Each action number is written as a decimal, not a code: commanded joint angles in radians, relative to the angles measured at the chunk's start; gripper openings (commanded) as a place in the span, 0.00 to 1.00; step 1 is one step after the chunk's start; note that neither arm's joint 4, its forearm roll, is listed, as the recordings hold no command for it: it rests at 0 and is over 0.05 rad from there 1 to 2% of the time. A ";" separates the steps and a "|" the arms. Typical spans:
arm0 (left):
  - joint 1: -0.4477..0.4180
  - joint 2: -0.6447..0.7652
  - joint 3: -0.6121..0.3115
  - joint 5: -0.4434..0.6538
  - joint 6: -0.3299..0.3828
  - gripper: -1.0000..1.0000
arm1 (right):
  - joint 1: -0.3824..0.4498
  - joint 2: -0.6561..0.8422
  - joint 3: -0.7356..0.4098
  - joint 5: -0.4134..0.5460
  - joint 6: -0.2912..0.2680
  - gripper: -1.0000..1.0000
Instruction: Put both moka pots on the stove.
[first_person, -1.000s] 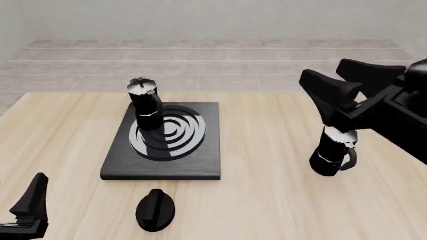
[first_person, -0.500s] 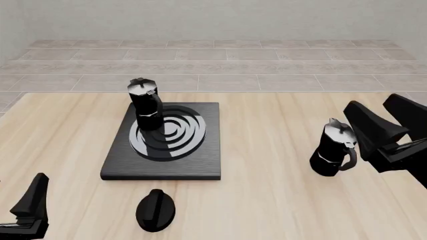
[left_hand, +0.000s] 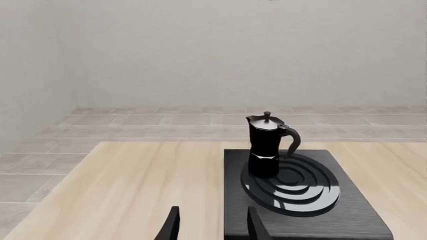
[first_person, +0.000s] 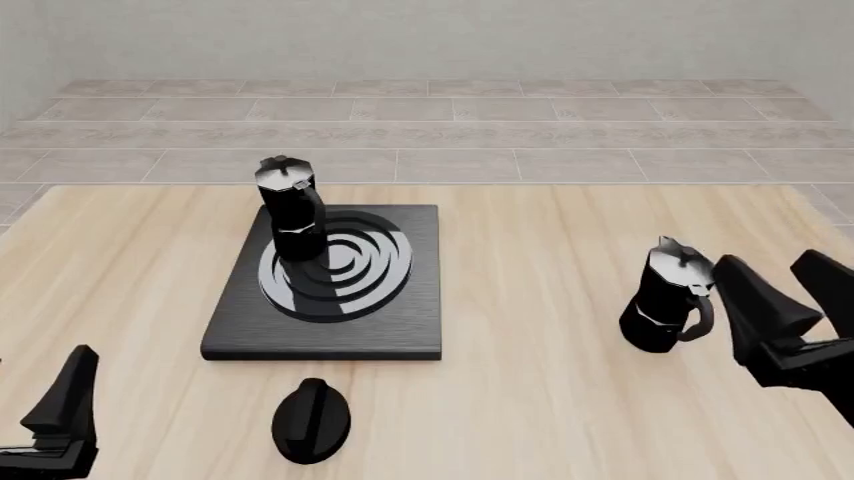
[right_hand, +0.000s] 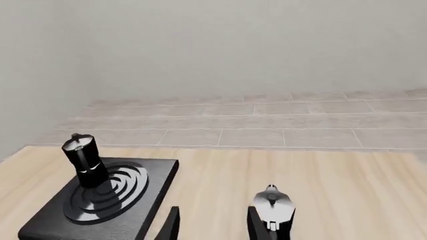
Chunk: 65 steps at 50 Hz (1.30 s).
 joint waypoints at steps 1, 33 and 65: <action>-0.006 0.000 0.002 -0.002 0.006 1.00 | -0.048 -0.021 0.048 0.017 0.007 1.00; -0.021 0.000 0.000 -0.003 0.019 1.00 | -0.084 0.005 0.081 0.012 0.019 1.00; -0.018 0.000 0.005 -0.004 0.017 1.00 | -0.125 0.198 -0.117 0.161 -0.026 1.00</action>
